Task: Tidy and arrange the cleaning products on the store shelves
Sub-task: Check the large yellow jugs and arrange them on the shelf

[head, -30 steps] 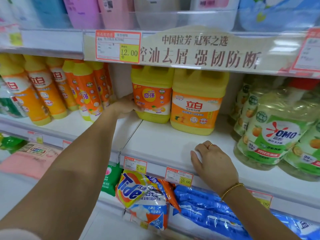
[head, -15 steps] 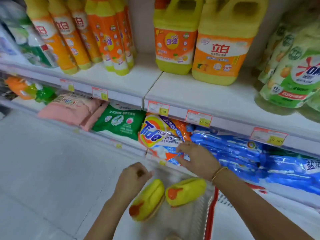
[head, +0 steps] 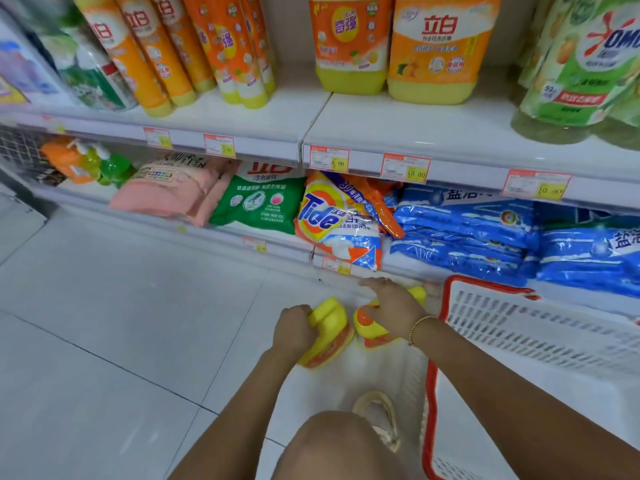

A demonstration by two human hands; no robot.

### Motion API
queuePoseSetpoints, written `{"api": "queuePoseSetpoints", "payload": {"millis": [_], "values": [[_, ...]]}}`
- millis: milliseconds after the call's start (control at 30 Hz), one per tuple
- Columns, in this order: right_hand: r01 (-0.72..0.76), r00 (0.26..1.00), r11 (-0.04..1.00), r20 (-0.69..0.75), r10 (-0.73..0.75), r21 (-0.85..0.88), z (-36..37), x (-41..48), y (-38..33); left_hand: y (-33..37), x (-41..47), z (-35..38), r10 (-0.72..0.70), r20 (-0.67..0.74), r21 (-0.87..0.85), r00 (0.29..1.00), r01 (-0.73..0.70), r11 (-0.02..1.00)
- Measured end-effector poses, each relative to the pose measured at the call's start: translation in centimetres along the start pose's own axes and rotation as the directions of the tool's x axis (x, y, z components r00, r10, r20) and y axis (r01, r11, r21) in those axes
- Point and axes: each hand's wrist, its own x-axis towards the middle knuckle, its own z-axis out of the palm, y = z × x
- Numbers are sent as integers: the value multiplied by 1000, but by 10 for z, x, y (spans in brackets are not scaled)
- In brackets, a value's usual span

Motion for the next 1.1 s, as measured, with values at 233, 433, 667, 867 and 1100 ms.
{"api": "queuePoseSetpoints", "payload": {"millis": [233,433,667,867,1100], "values": [[110,994,939,-44,-102,326,-21,-13,-36,40,-18,-157,202,-135,36,970,-199,979],[448,782,847,-585,-215,288,-98,-4,-91,116,-68,-307,549,-278,248,788,-493,834],[507,523,855,-828,-201,113,-213,35,-117,162,-59,-372,726,-514,376,458,-640,670],[450,639,861,-759,-125,236,-216,78,-91,182,12,-360,676,-511,321,531,-612,723],[449,758,809,-641,-119,381,-229,105,-78,192,65,-346,571,-664,240,483,-585,775]]}}
